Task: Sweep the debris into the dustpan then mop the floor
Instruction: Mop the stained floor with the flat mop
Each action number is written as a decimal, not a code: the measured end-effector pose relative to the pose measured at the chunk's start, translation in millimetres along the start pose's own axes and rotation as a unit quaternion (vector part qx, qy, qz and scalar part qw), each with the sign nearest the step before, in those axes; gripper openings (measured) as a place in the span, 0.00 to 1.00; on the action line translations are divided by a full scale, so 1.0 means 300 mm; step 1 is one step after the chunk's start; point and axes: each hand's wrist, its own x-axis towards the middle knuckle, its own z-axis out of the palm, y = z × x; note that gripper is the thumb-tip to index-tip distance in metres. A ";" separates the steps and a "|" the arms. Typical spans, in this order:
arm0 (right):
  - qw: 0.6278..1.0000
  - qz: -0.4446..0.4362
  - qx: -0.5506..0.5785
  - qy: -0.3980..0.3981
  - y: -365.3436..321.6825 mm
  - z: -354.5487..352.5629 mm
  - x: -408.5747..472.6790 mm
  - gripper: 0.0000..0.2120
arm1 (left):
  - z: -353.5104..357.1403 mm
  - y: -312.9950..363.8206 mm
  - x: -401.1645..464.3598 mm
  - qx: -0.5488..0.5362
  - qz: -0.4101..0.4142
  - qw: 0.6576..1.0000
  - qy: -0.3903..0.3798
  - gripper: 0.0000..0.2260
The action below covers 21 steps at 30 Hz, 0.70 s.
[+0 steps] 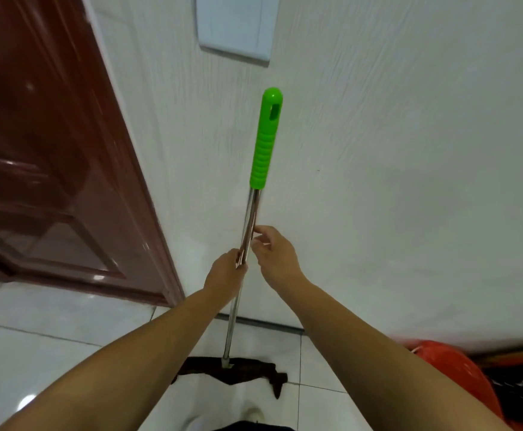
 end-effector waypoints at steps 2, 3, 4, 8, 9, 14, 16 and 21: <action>1.000 0.005 -0.006 -0.008 0.004 0.007 -0.006 0.18 | -0.013 -0.009 0.009 -0.002 -0.004 1.000 -0.014 0.12; 1.000 0.007 -0.010 -0.009 0.004 0.011 -0.008 0.19 | -0.019 -0.011 0.010 -0.005 -0.002 1.000 -0.023 0.15; 1.000 0.008 -0.013 -0.007 0.003 0.015 -0.010 0.21 | -0.024 -0.014 0.011 -0.005 0.004 0.999 -0.035 0.18; 1.000 0.018 -0.014 0.002 -0.015 0.032 -0.017 0.24 | -0.037 -0.015 0.003 0.012 0.039 0.997 -0.069 0.27; 1.000 0.020 -0.011 0.007 -0.019 0.035 -0.022 0.25 | -0.042 -0.014 0.000 0.004 0.033 0.997 -0.069 0.28; 0.996 0.058 0.055 0.051 0.001 0.041 -0.080 0.24 | -0.090 -0.041 -0.033 -0.034 -0.002 0.999 -0.017 0.31; 0.991 0.088 0.081 0.057 0.032 0.048 -0.116 0.22 | -0.103 -0.058 -0.068 -0.043 0.010 0.999 -0.005 0.30; 0.977 0.161 0.123 0.067 0.139 0.102 -0.222 0.19 | -0.056 -0.113 -0.158 -0.012 0.059 0.997 -0.054 0.24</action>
